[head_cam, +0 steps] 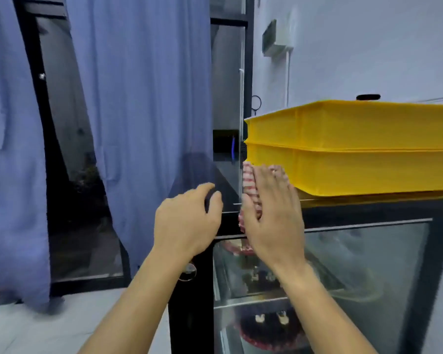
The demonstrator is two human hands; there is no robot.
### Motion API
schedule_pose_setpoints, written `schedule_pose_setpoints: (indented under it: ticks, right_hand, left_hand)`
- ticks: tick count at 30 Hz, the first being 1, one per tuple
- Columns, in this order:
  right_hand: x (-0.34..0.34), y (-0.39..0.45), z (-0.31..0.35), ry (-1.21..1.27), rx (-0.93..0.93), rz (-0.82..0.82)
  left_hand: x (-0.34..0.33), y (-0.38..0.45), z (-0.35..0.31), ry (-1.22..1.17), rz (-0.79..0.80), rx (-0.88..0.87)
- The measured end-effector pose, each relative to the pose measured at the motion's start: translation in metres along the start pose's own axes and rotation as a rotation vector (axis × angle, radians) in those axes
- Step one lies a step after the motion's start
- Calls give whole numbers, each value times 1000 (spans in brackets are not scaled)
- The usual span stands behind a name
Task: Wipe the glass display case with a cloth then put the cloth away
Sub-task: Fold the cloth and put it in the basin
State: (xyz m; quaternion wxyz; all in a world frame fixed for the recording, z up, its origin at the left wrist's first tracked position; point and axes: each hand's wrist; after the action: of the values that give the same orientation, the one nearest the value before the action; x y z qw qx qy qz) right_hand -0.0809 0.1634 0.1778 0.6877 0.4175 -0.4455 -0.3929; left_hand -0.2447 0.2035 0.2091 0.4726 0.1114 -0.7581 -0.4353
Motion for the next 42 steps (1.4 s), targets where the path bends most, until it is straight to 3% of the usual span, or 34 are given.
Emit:
schedule_pose_setpoints:
  ticks: [2,5,7,12,16,21,25,31,35,39,42]
  right_hand:
    - [12,7,8,-38,-45,152]
    - [41,22,11,173,-227,413]
    - [57,16,4,280,-310,479]
    - [108,1,-10,157,-350,697]
    - [108,0,-11,52,-216,717]
    - [115,12,-15,54,-239,705]
    - [117,33,-13,38,-249,719]
    - [121,70,-8,-13,-182,781]
    - [120,80,4,-17,-152,747]
    - [122,96,21,185,-303,641]
    - [122,118,30,396,-472,516]
  left_hand:
    - [1,-3,4,53,27,-54]
    - [3,-1,3,-23,66,-26]
    - [5,-10,1,-73,173,22]
    - [27,-33,-19,2,348,-8]
    - [30,-30,-36,110,457,13]
    - [30,-27,-56,178,517,39]
    - [27,-26,-60,157,491,-19]
    - [40,6,-61,-28,535,54]
    - [56,36,-61,-10,558,-123]
    - [64,61,-61,-370,541,118]
    - [72,83,-63,-618,597,168]
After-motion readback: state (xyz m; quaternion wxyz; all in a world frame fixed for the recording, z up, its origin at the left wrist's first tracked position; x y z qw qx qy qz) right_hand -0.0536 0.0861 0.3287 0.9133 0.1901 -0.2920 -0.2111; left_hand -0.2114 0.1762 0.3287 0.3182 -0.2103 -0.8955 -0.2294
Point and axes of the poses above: each hand's wrist, its own y-axis towards the middle knuckle, its own x-axis out of the back of the hand, z = x × y, and after that the axes turned 4 degrees about y, right-handed
